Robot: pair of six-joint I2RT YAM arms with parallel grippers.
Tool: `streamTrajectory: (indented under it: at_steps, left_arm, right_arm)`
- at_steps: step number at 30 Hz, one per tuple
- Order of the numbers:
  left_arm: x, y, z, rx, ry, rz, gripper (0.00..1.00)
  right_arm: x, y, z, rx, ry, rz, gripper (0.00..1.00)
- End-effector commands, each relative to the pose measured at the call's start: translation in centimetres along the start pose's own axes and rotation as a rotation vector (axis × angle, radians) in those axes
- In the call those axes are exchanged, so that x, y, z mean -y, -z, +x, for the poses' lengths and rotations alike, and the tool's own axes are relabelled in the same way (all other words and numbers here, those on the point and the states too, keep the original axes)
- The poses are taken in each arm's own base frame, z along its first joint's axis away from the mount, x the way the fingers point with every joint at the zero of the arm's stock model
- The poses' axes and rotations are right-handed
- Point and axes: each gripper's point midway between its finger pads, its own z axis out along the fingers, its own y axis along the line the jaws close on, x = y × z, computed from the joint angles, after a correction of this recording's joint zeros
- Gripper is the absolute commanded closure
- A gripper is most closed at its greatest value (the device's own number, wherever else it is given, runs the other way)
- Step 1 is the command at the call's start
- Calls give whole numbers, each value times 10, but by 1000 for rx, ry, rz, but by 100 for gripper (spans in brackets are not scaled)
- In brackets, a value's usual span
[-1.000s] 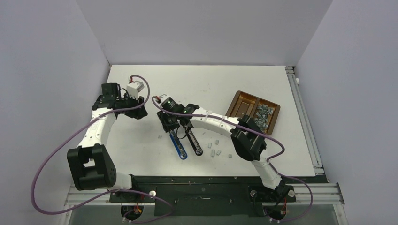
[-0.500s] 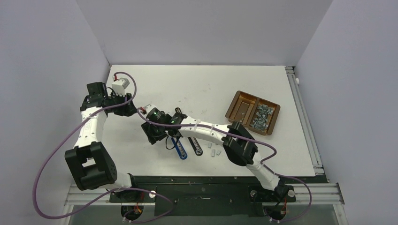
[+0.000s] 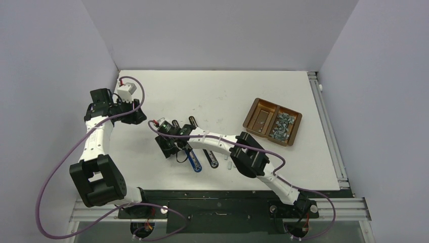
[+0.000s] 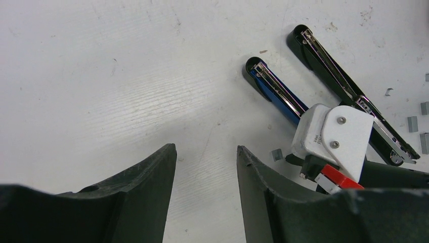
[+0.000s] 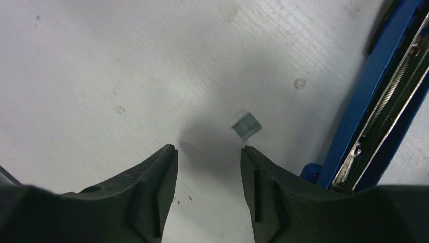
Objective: Load the staples into the stapler
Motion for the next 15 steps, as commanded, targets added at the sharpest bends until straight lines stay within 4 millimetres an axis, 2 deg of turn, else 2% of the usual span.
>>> streamTrajectory:
  at_steps: [1,11,15]
  left_arm:
    - [2,12,-34,103,-56,0,55]
    - [0,12,-41,121,-69,1,55]
    - [0,12,-42,122,-75,-1,55]
  right_arm:
    - [20,-12,-1,-15,-29,85,53]
    - [37,-16,-10,-5,-38,157,54]
    - [37,-17,-13,2,-49,144,54]
